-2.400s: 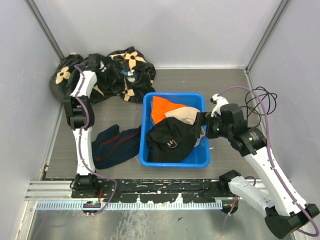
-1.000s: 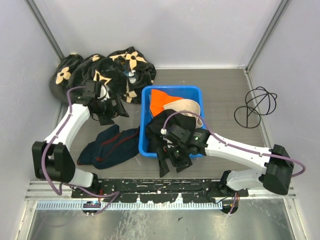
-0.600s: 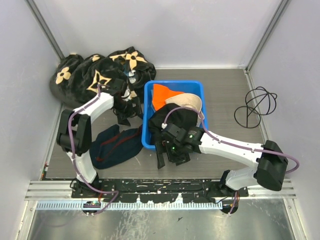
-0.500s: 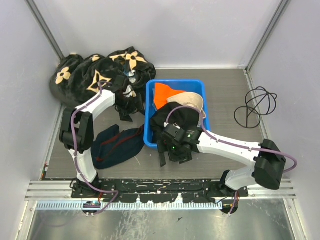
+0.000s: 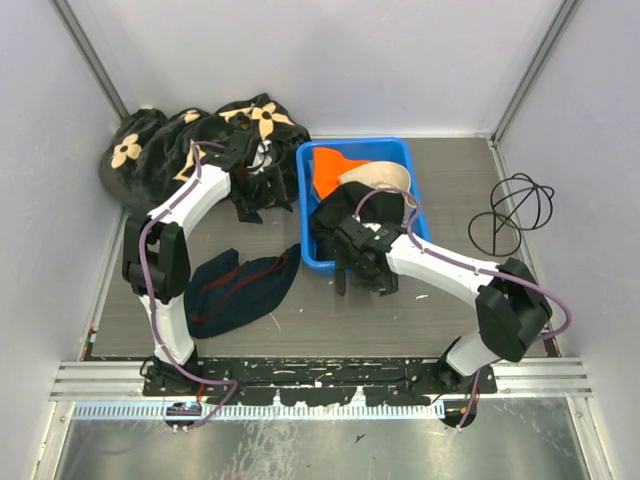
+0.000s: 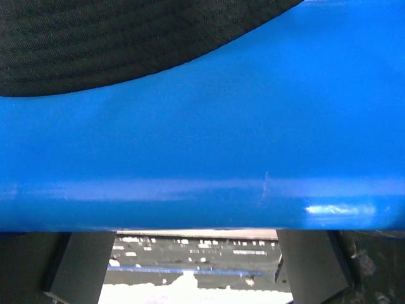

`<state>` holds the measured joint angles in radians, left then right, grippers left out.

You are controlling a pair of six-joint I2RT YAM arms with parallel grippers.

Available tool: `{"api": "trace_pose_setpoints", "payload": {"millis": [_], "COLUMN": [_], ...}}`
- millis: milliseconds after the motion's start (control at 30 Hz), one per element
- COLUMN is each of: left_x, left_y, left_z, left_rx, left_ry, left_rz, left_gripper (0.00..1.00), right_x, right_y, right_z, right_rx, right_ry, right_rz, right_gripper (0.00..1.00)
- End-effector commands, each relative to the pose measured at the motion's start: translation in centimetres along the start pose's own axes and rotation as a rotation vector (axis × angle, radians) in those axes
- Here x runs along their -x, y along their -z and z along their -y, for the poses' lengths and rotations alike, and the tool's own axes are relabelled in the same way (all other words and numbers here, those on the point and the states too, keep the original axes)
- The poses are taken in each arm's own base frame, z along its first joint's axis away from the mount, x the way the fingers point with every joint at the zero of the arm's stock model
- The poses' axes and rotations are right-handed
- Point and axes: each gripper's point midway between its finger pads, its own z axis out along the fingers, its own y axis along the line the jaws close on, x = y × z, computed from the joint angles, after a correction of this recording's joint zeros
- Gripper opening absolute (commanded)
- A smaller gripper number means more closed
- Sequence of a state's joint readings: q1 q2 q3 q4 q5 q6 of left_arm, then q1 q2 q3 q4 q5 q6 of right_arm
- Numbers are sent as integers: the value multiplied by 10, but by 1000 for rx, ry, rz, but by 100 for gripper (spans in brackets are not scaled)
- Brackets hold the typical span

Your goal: Stack the hats

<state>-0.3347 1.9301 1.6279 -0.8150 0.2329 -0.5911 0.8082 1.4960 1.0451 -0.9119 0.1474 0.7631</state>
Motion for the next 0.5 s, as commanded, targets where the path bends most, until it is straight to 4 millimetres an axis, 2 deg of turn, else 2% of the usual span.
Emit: {"api": "trace_pose_setpoints", "payload": {"millis": [0, 100, 267, 367, 467], "left_x": [-7, 5, 36, 52, 63], "left_y": [0, -15, -50, -57, -54], "left_z": [9, 25, 52, 62, 62], "left_rx": [-48, -126, -201, -207, -181], "left_ry": [2, -9, 11, 7, 6], "left_rz": [-31, -13, -32, -31, 6], "left_gripper": [98, 98, 98, 98, 98], "right_x": [61, 76, 85, 98, 111], "right_y": [-3, -1, -3, -8, -18], "right_z": [-14, -29, -44, -52, -58], "right_rx": [51, 87, 122, 130, 127], "right_ry": [-20, -7, -15, -17, -6], "right_rz": [139, 137, 138, 149, 140], "right_gripper": [100, 100, 100, 100, 100]}}
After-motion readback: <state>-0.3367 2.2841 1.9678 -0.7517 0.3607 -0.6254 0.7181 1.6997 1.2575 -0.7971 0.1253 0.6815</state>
